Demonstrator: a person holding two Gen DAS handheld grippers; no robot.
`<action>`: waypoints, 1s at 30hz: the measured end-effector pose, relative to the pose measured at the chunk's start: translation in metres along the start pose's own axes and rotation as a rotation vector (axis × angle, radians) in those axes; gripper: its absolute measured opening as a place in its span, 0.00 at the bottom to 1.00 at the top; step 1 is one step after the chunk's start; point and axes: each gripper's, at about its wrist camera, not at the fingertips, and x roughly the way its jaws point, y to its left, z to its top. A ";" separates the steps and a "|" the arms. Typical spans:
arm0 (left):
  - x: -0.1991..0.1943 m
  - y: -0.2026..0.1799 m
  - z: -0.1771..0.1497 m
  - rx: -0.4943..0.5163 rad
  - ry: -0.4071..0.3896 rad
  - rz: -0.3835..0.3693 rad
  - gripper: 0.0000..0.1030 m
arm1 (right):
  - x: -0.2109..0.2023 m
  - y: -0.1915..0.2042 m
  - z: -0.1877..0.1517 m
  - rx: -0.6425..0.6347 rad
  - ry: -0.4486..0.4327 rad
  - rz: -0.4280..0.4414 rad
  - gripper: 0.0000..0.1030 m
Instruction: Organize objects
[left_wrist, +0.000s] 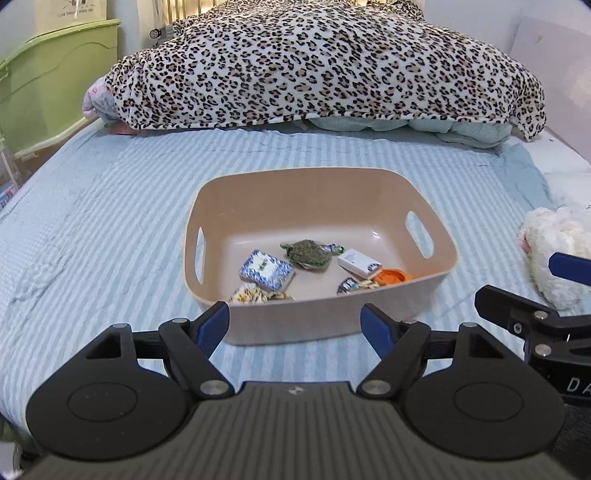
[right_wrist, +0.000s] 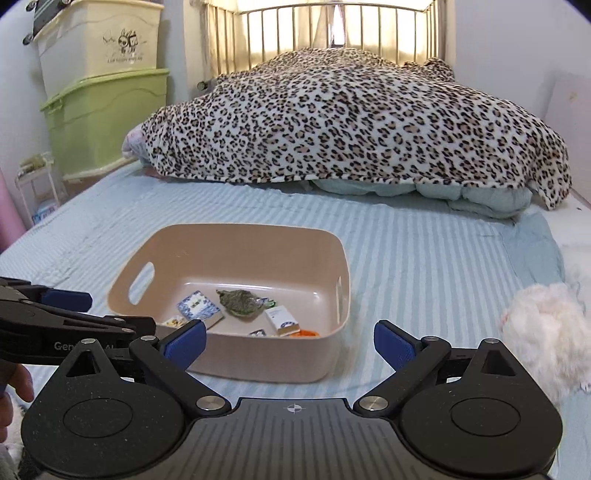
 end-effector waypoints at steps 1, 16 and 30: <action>-0.004 -0.001 -0.003 -0.001 -0.003 0.000 0.76 | -0.005 0.001 -0.003 0.002 -0.004 -0.004 0.96; -0.074 0.004 -0.042 -0.022 -0.050 0.009 0.76 | -0.068 0.012 -0.029 0.006 -0.015 0.025 0.96; -0.105 0.006 -0.067 -0.034 -0.045 -0.007 0.76 | -0.098 0.019 -0.048 0.012 0.007 0.044 0.96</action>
